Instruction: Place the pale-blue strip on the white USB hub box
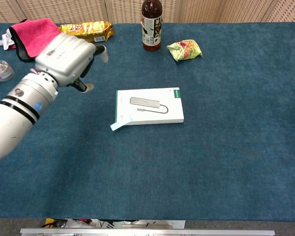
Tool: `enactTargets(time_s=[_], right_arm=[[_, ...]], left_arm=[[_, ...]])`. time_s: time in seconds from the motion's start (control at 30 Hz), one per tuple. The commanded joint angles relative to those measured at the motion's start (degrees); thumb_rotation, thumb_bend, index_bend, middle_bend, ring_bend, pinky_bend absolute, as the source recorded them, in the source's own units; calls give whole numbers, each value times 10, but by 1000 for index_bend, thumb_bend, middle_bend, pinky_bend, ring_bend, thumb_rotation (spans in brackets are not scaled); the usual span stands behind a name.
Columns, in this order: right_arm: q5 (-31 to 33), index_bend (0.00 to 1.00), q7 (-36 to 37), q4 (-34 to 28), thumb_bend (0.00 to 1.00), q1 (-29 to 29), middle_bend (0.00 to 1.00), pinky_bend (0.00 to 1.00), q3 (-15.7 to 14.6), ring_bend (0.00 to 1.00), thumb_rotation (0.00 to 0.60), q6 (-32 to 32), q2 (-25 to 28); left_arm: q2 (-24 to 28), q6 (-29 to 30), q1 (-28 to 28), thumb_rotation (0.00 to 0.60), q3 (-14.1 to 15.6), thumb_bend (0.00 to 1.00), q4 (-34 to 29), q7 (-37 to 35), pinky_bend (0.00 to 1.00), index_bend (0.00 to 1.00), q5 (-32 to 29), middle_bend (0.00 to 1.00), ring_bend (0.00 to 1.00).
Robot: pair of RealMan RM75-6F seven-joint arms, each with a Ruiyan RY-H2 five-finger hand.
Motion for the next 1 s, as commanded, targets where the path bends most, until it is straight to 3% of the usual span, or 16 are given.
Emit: enactTargets(time_s=[0.03,0.23,0.37,0.57,0.7,0.8,1.0], right_arm=[[-12,265,-17,-16,261,22,484,465,2,428,576,-24,-2],[-17,265,-34,-33,272,75,560,694,10,585,600,-88,-23],[-10,265,-49,-28,315,116,664,819,19,718,600,-136,-50],[2,265,-69,-28,592,173,924,980,33,980,600,-197,-89],[35,265,-85,-23,788,217,993,1000,46,1000,600,-252,-117],[64,265,-106,-24,962,242,1000,1000,54,1000,600,-285,-134],[147,265,-176,-27,1000,300,1000,1000,65,1000,599,-348,-179]], left_arm=[[54,-1,35,600,-14,176,10,-89,890,318,7,688,737],[88,10,70,600,-4,207,26,-174,888,307,41,704,734],[99,36,97,600,4,253,52,-235,888,305,84,717,743],[119,54,123,600,8,316,82,-310,897,305,123,787,816],[142,52,139,600,14,364,92,-335,954,311,134,910,935],[152,48,148,600,20,383,94,-341,985,316,136,949,967],[172,31,166,600,25,385,88,-359,997,316,124,962,977]])
